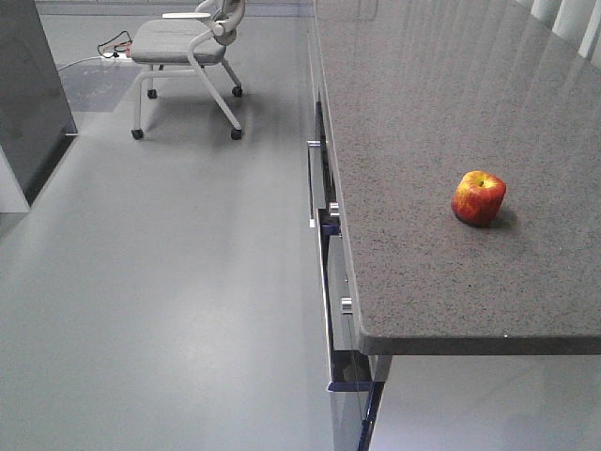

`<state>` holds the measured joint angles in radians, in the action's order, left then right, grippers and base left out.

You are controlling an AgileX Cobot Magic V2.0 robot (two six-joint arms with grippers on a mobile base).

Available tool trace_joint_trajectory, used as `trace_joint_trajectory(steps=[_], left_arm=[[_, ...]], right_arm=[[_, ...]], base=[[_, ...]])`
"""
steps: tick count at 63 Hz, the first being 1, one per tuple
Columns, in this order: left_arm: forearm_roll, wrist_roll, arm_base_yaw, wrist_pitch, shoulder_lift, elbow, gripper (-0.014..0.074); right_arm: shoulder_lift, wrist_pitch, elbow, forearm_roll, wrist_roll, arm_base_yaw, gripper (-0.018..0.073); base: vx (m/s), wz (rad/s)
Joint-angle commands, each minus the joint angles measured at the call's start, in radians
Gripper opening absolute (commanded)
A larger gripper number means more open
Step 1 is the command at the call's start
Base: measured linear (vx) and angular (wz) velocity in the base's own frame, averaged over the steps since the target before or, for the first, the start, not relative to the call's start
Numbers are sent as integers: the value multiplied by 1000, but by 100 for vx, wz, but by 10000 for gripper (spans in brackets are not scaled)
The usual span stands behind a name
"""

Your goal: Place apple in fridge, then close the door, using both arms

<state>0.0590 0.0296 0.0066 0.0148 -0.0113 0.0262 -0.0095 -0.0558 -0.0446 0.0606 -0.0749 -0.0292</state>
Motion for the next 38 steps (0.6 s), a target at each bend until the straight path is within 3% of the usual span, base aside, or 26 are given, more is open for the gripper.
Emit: trace_joint_trajectory(steps=[1,23,38], left_arm=[[-9,2,-7,-68,-15,21,-6],[-9,2,-7,-68,-15,21,-6],[-9,2,-7,-68,-15,21,-6]], right_arm=[[56,48,-125,-1,-7,6,-3],[418,-173,-509,-23,-10,6,-3],[676,-268,-659,-22,-10,6,-3]], base=[[0,0],[0,0],[0,0]])
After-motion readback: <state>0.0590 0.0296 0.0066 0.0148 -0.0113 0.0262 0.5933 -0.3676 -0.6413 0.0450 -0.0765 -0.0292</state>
